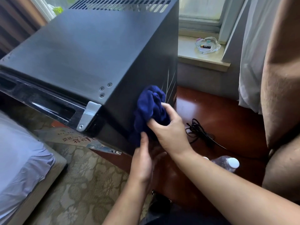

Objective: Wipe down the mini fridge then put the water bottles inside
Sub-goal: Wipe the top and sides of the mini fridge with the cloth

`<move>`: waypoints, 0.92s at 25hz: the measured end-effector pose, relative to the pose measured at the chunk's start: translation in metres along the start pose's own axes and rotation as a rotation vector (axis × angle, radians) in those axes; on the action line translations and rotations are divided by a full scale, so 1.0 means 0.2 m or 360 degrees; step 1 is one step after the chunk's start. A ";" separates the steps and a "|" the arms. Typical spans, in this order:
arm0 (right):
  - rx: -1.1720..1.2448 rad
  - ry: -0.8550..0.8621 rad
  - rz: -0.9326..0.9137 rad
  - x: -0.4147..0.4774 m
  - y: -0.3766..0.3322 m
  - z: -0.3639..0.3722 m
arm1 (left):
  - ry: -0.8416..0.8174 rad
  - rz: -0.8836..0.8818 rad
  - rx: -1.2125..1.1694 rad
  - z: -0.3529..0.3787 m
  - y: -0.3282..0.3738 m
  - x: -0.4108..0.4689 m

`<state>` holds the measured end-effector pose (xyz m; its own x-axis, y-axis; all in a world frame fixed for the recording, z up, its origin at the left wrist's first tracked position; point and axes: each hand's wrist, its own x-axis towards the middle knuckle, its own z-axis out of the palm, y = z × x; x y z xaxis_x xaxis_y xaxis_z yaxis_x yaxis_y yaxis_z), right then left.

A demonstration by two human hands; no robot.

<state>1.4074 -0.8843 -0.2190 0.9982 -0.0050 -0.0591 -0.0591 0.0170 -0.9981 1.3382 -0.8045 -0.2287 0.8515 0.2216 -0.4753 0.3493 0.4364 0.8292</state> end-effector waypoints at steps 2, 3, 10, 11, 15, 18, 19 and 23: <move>-0.0088 -0.0056 0.0193 -0.05 0.13 0.00 | 0.0202 -0.0207 0.0036 -0.04 -0.08 0.01; -0.0124 -0.0112 0.0293 -0.07 0.18 0.00 | 0.0268 -0.0288 0.0073 -0.07 -0.12 0.01; -0.0363 -0.0417 0.0692 -0.11 0.32 -0.02 | 0.0338 -0.0570 0.0100 -0.21 -0.24 0.03; -0.0333 -0.0445 0.0735 -0.10 0.32 -0.03 | 0.0320 -0.0595 0.0044 -0.21 -0.24 0.04; -0.0169 -0.0503 0.0802 -0.08 0.31 -0.07 | 0.0226 -0.0647 -0.0159 -0.19 -0.21 0.09; -0.0055 -0.0447 0.0801 -0.08 0.31 -0.09 | 0.0238 -0.0624 -0.0224 -0.15 -0.21 0.12; -0.0039 -0.0408 0.0765 -0.08 0.31 -0.10 | 0.0244 -0.0610 -0.0241 -0.14 -0.21 0.13; -0.0097 -0.0200 0.0532 -0.05 0.26 -0.12 | 0.0193 -0.0538 -0.0294 -0.05 -0.16 0.18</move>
<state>1.3944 -0.9064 -0.2716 0.9165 0.1136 -0.3836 -0.3787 -0.0630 -0.9234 1.3535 -0.8026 -0.2754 0.6442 0.1352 -0.7528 0.5162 0.6495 0.5584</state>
